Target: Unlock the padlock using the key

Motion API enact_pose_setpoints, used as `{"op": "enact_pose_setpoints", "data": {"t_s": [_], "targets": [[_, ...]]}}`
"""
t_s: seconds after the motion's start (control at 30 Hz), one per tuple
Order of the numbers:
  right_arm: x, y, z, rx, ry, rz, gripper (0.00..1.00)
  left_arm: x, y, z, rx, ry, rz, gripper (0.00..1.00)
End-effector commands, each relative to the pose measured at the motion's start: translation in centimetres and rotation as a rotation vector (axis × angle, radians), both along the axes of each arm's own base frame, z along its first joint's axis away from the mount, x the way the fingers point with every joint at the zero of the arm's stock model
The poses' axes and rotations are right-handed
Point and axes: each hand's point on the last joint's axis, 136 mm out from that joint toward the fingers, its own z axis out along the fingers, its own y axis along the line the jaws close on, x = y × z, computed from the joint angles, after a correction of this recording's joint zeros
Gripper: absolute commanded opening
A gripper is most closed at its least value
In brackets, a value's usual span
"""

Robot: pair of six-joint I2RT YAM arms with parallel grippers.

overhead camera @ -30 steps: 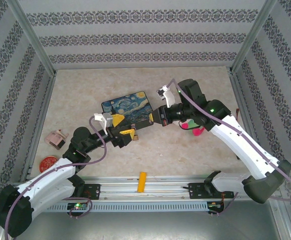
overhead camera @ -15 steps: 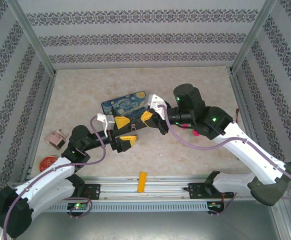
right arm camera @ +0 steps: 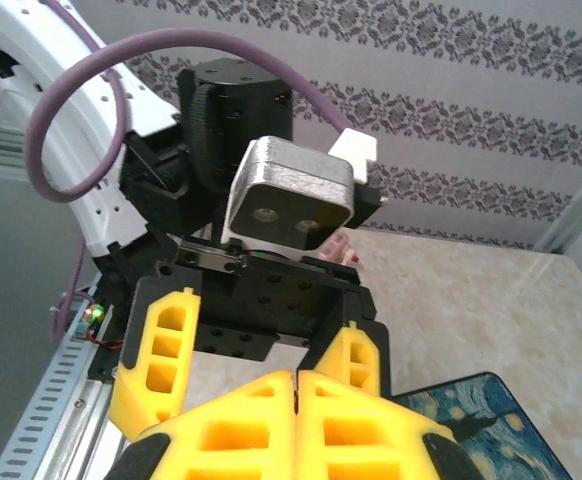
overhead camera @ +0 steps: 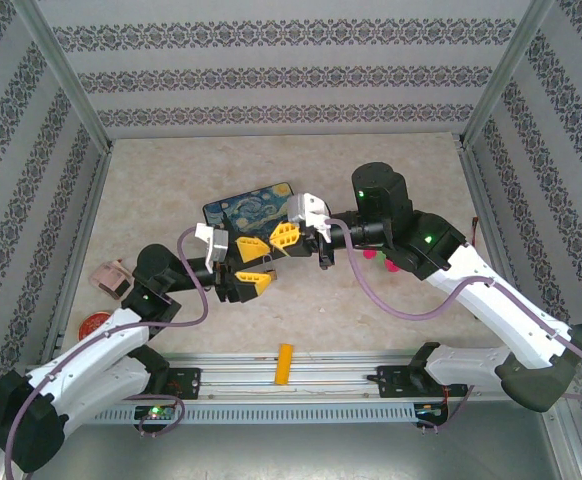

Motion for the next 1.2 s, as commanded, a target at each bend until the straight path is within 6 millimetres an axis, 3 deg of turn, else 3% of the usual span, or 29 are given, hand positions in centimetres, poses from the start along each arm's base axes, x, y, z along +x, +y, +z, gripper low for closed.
{"op": "enact_pose_setpoints", "data": {"t_s": [0.0, 0.3, 0.73, 1.17], "targets": [[-1.4, 0.6, 0.3, 0.034, 0.015, 0.094, 0.0, -1.1, -0.2, 2.4, -0.032, -0.121, -0.046, 0.65], [-1.7, 1.0, 0.1, 0.036, 0.049, 0.13, 0.0, -1.9, -0.6, 3.9, -0.038, -0.188, -0.119, 0.54], [-1.5, 1.3, -0.4, 0.034, 0.07, 0.136, 0.0, -1.7, -0.9, 4.3, -0.03, -0.207, -0.13, 0.39], [-1.1, 1.5, -0.5, 0.033, 0.071, 0.123, 0.0, -1.2, -0.6, 4.1, -0.033, -0.203, -0.078, 0.14]]}}
